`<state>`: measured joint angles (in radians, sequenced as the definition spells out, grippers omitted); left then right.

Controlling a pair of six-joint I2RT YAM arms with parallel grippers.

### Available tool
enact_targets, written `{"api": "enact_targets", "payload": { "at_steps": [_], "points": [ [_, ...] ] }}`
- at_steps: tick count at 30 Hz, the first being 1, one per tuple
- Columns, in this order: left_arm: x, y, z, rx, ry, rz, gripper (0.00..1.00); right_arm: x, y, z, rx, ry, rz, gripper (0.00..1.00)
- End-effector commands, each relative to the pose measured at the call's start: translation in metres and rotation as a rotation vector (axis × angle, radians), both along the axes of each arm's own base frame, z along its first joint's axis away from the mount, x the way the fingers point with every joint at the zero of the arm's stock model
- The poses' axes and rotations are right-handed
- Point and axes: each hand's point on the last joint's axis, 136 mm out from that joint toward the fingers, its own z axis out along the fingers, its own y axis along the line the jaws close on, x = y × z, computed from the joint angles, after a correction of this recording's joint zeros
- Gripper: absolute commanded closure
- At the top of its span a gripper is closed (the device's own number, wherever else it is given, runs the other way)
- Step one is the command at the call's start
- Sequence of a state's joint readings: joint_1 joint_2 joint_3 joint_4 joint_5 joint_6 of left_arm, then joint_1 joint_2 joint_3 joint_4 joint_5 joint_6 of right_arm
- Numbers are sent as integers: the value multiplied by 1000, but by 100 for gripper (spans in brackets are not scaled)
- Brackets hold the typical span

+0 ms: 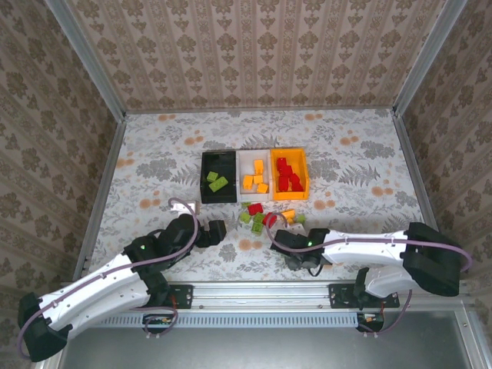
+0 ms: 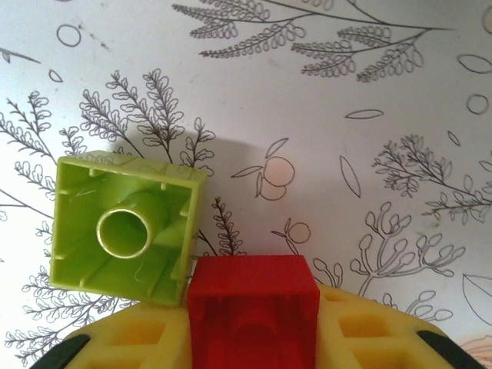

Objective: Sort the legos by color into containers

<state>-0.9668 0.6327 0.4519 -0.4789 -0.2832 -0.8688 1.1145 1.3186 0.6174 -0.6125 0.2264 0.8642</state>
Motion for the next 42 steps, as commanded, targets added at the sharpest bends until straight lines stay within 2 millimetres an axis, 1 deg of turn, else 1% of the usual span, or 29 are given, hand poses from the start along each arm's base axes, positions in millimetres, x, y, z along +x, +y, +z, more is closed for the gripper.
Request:
{"api": "enact_targets", "payload": {
  "at_steps": [1, 3, 5, 6, 8, 10, 13, 15, 16, 19, 22, 24, 26, 28, 30, 31, 32, 34, 37, 39, 42],
  "points": [
    [-1, 3, -3, -10, 12, 12, 0, 0, -14, 14, -12, -26, -3, 70],
    [-1, 2, -3, -12, 9, 11, 0, 2, -15, 32, 14, -51, 15, 71],
    [0, 2, -2, -15, 5, 8, 0, 11, -11, 57, 49, -93, 28, 71],
    [0, 2, -1, -19, 4, 12, 0, 20, -10, 70, 67, -115, 24, 71],
    [1, 3, -2, -18, 7, 20, 0, 42, -8, 94, 103, -160, 1, 71],
    [1, 2, -3, -26, 12, 21, 0, 73, -4, 117, 147, -211, -33, 71],
    [0, 1, -3, -29, 15, 16, 0, 124, -2, 134, 162, -270, -104, 71],
    [0, 1, -3, -25, 14, 11, 0, 158, 1, 137, 164, -294, -147, 71],
    [-1, 2, -3, -21, 16, 10, 0, 175, 2, 132, 154, -293, -172, 70],
    [-1, 2, -4, -28, 20, 12, 0, 215, 2, 114, 114, -273, -230, 70],
    [-1, 2, -7, -35, 25, 16, 0, 244, -3, 98, 73, -251, -275, 70],
    [-2, 1, -8, -43, 28, 15, 0, 255, -5, 93, 61, -245, -286, 69],
    [-2, 1, -9, -44, 30, 15, 0, 263, -6, 88, 51, -239, -296, 66],
    [-2, 1, -9, -45, 31, 15, 0, 266, -7, 86, 48, -227, -301, 58],
    [-2, 0, -8, -45, 29, 13, 0, 266, -7, 87, 43, -223, -297, 46],
    [-2, 0, -7, -45, 27, 11, 0, 264, -7, 89, 46, -225, -291, 41],
    [-1, 0, -7, -46, 26, 10, 0, 262, -7, 93, 52, -231, -285, 37],
    [-1, 0, -5, -47, 22, 8, 0, 253, -6, 101, 65, -242, -269, 35],
    [-1, -1, -1, -51, 17, 3, 0, 225, 3, 113, 98, -249, -219, 34],
    [0, -2, 1, -54, 12, 2, 0, 197, 11, 119, 113, -257, -172, 31],
    [1, -2, 3, -50, 5, 2, 0, 153, 14, 115, 102, -253, -115, 27]
  ]
}}
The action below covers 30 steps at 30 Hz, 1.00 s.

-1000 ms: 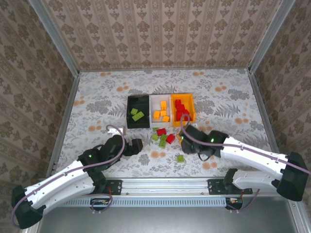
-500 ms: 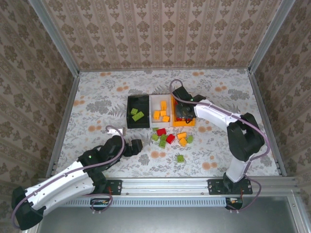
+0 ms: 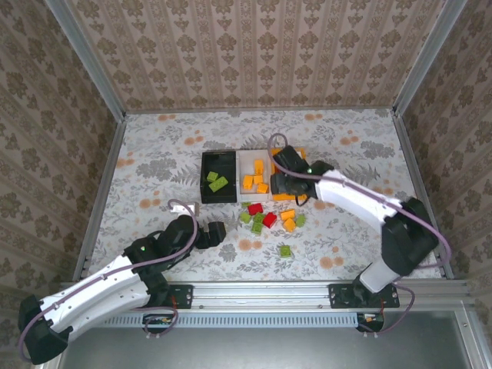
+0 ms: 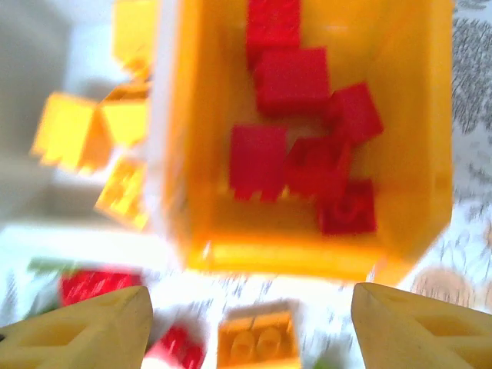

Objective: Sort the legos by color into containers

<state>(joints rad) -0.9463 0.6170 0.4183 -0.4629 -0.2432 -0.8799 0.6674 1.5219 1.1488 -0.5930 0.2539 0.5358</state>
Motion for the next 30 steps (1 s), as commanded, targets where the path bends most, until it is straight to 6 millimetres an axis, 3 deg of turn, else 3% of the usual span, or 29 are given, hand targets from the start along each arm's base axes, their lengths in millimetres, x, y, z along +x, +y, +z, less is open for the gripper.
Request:
{"api": "enact_targets", "payload": {
  "at_steps": [1, 6, 10, 16, 19, 26, 30],
  "points": [
    [4, -1, 12, -27, -23, 9, 0, -50, -2, -7, -30, 32, 51, 26],
    [6, 2, 11, -16, -28, 22, 0, -113, 0, -42, -9, 115, 94, 25],
    [7, 4, 10, -10, -25, 29, 0, -140, 8, -70, -16, 171, 121, 24],
    [6, 7, 5, -9, -11, 39, 0, -154, 13, -107, -68, 240, 132, 26],
    [5, 7, 4, -12, -7, 40, 0, -152, 18, -117, -60, 240, 128, 30],
    [5, 10, -1, -9, 3, 48, 0, -156, 19, -129, -72, 271, 125, 52],
    [5, 12, -3, -9, 5, 53, 0, -154, 27, -118, -40, 257, 148, 65]
  ]
}}
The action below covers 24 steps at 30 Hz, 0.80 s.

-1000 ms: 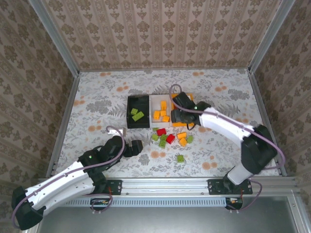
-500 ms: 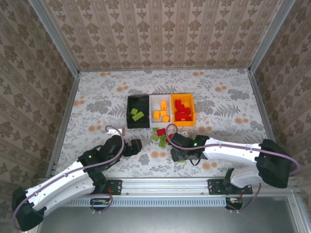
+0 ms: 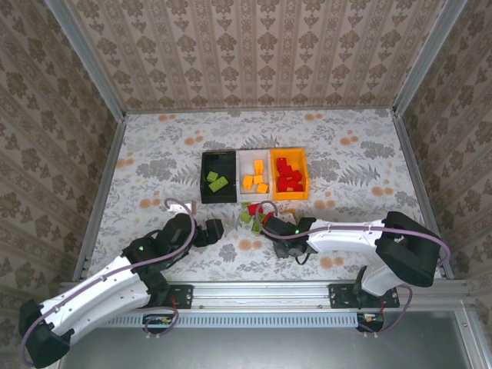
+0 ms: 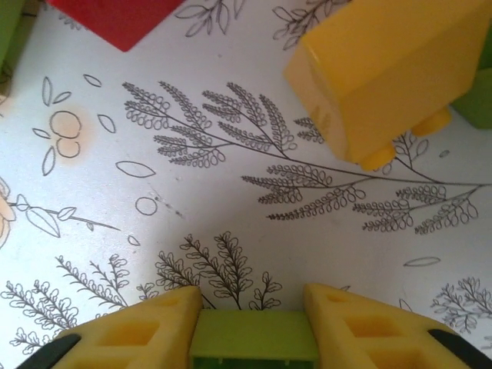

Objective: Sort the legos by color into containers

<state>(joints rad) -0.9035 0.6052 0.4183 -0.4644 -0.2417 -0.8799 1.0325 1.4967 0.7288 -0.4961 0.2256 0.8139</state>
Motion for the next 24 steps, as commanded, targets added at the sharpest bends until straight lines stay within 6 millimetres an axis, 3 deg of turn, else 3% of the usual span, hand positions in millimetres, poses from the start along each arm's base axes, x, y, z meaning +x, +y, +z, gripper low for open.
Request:
{"api": "enact_targets", "payload": {
  "at_steps": [1, 8, 10, 13, 18, 24],
  "points": [
    [-2, 5, -5, -2, 11, 14, 0, -2, 18, 10, 73, 7, 29, 66],
    [-4, 11, -2, -11, 3, 20, 0, 40, 87, 100, 252, -158, 171, 68],
    [-6, 13, -1, -16, 2, 26, 0, 61, 110, 125, 294, -202, 192, 68],
    [-8, 17, -1, -24, 4, 36, 0, 96, 140, 145, 345, -252, 199, 68],
    [-10, 18, 1, -43, 1, 30, 0, 163, 178, 151, 369, -302, 179, 68],
    [-12, 16, -2, -53, 11, 23, 0, 225, 197, 123, 389, -304, 120, 67]
  ]
}}
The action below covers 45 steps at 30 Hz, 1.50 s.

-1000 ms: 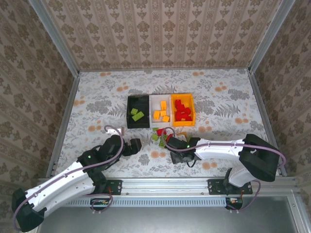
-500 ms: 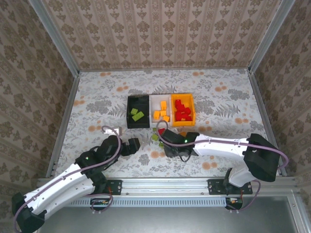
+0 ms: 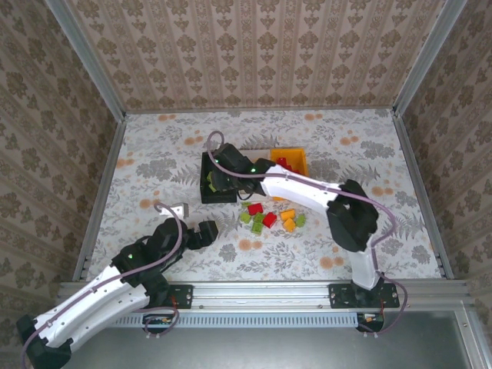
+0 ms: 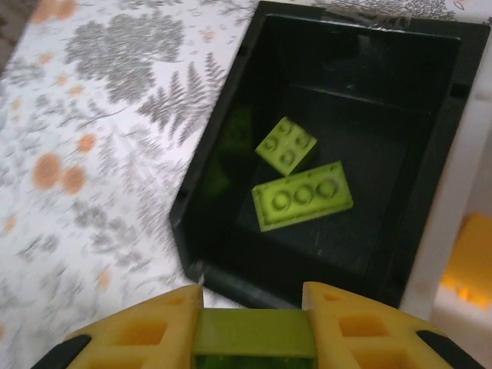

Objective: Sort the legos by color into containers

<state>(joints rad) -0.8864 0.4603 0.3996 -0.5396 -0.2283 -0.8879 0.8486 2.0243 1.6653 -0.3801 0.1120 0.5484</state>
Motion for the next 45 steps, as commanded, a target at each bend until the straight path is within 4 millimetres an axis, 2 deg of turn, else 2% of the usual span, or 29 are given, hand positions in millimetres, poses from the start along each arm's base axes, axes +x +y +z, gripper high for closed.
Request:
{"api": "enact_targets", "payload": {
  "at_steps": [1, 5, 8, 11, 13, 16, 22, 25, 29, 30, 35, 39, 45],
  "points": [
    [-4, 2, -10, -7, 36, 10, 0, 24, 14, -5, 22, -17, 18, 67],
    [-4, 1, -11, -13, 42, 9, 0, 43, 25, -8, 10, -37, 13, 61],
    [-3, 1, -9, -17, 38, 7, 0, 49, 28, -3, 12, -37, 6, 41],
    [-2, 0, -6, -13, 32, 6, 0, 49, 26, 17, 37, -67, 0, 31],
    [0, -1, -3, -10, 23, 4, 0, 46, 20, 31, 50, -89, -8, 30],
    [6, -11, 5, -19, 4, -21, 0, 32, 2, 52, 85, -123, -28, 29],
    [28, -46, 6, 18, 34, -100, 0, -15, -58, 60, 101, -128, -88, 29],
    [43, -68, 0, 72, 61, -141, 1, -40, -89, 54, 87, -120, -113, 29],
    [66, -98, -12, 134, 73, -192, 11, -69, -131, 48, 68, -126, -155, 29],
    [72, -103, -17, 157, 70, -196, 12, -76, -142, 55, 78, -143, -169, 29],
    [92, -122, -39, 321, 74, -236, 17, -98, -183, 55, 89, -152, -222, 28],
    [92, -131, -56, 411, 83, -278, 24, -107, -204, 55, 96, -162, -257, 28],
    [83, -136, -73, 461, 99, -316, 31, -111, -218, 55, 102, -165, -279, 27]
  ]
}}
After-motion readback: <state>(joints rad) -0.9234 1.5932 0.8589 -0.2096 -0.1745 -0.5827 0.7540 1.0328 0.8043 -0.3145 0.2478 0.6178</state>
